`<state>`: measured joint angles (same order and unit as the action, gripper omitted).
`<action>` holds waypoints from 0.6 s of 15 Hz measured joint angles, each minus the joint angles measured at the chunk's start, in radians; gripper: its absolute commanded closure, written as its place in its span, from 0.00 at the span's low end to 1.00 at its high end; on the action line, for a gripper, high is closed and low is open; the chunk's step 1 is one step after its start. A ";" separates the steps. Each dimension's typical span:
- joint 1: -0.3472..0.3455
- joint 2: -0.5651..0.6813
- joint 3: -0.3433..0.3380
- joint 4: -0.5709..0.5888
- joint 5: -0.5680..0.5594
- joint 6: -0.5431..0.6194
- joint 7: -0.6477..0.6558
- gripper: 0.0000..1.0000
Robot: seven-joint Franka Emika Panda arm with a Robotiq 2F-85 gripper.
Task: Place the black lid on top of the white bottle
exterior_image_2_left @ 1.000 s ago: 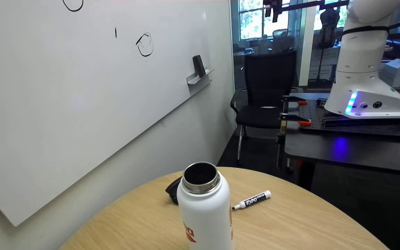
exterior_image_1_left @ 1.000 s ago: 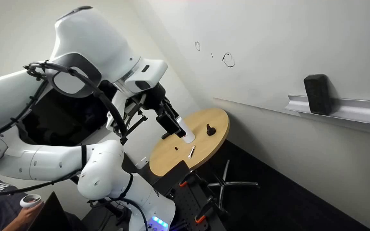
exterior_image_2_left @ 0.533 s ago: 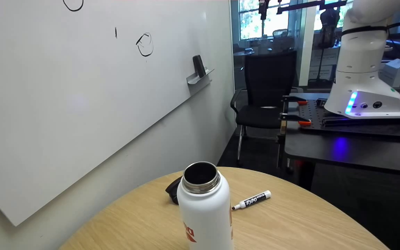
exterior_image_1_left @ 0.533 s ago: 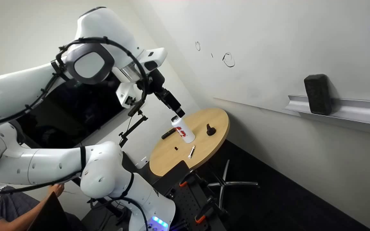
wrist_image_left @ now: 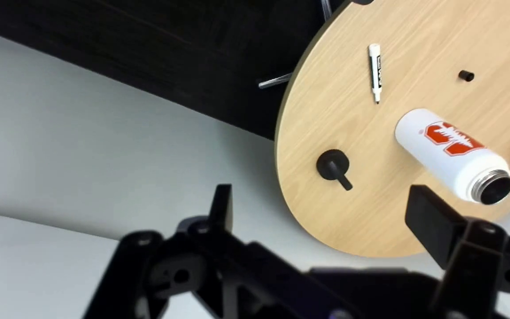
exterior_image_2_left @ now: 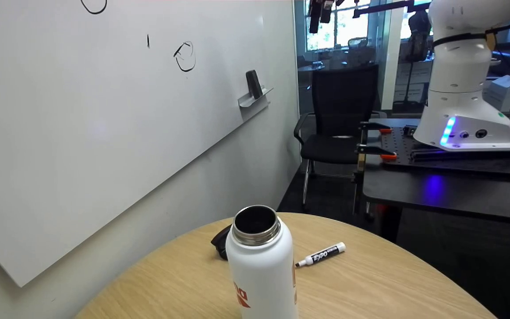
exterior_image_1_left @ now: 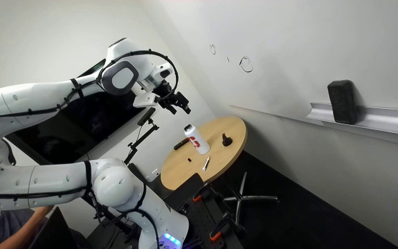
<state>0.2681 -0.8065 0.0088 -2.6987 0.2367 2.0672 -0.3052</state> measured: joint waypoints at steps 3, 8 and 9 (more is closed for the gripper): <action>0.019 0.000 0.006 -0.011 0.002 0.010 -0.007 0.00; 0.019 0.001 0.000 -0.010 0.002 0.010 -0.014 0.00; 0.025 0.009 0.003 -0.010 0.002 0.021 -0.014 0.00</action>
<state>0.2930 -0.7979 0.0121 -2.7092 0.2391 2.0881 -0.3195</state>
